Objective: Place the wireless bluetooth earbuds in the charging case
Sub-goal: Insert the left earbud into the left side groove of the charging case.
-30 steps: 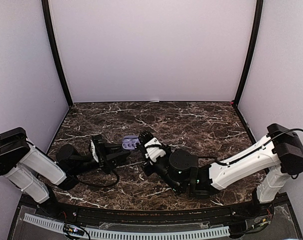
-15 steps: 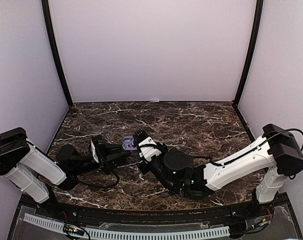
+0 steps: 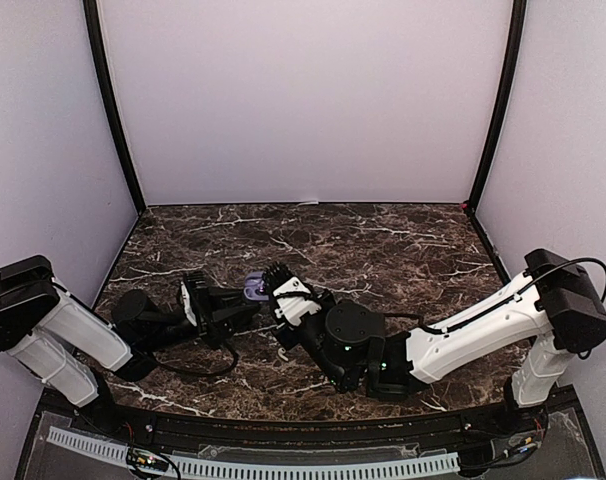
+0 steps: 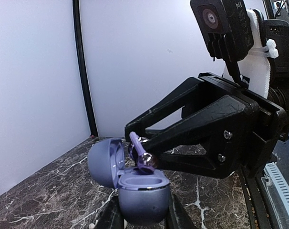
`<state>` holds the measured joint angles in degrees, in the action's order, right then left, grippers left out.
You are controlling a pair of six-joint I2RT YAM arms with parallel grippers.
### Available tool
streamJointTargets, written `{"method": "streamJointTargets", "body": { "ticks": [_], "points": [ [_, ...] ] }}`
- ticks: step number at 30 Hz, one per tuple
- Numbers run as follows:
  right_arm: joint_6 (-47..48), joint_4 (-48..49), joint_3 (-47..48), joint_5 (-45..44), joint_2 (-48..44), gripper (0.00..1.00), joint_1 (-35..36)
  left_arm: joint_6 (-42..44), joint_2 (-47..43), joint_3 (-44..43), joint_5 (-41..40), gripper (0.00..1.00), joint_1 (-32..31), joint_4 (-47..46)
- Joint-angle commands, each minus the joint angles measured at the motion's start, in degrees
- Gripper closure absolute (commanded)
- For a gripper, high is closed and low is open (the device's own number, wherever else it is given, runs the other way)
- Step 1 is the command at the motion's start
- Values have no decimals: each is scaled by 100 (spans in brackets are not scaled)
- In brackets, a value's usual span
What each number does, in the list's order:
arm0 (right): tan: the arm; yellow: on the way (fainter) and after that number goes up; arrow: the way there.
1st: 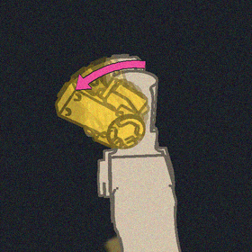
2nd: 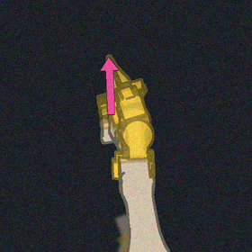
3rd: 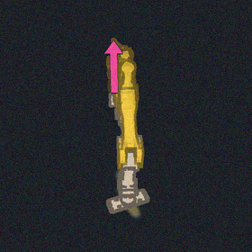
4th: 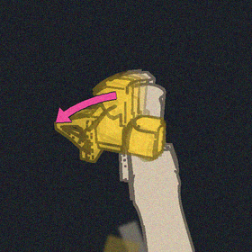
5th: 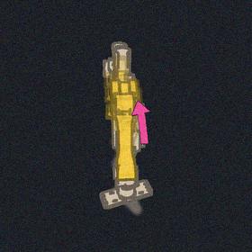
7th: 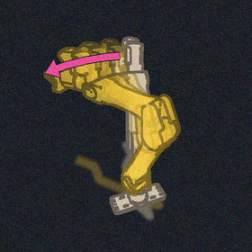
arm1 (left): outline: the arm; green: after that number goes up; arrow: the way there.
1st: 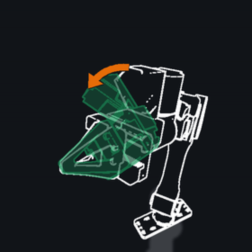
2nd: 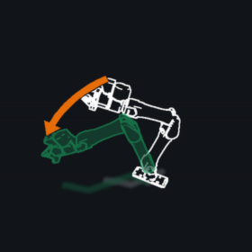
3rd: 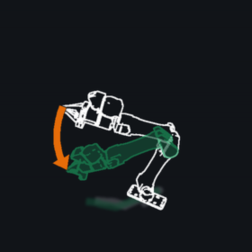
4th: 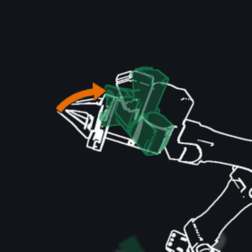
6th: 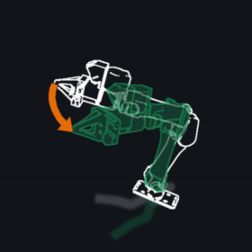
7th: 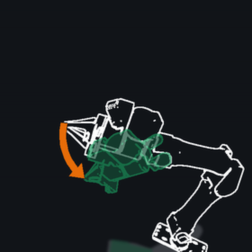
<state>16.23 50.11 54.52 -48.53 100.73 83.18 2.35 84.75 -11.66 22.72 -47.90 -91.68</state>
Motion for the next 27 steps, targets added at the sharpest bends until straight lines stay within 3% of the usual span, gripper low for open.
{"method": "streamJointTargets", "body": {
  "ticks": [1, 14, 27],
  "points": [
    [87, 129, 45, -102, 62, 73, 76, -67, -159, 93, -66, 99, -26, -644],
    [182, 101, 12, -197, 76, 82, 76, -116, -203, 117, -9, 98, -26, -654],
    [300, 61, -113, -144, -22, 75, 85, -165, -213, 103, -61, 98, -26, -614]
  ]
}}
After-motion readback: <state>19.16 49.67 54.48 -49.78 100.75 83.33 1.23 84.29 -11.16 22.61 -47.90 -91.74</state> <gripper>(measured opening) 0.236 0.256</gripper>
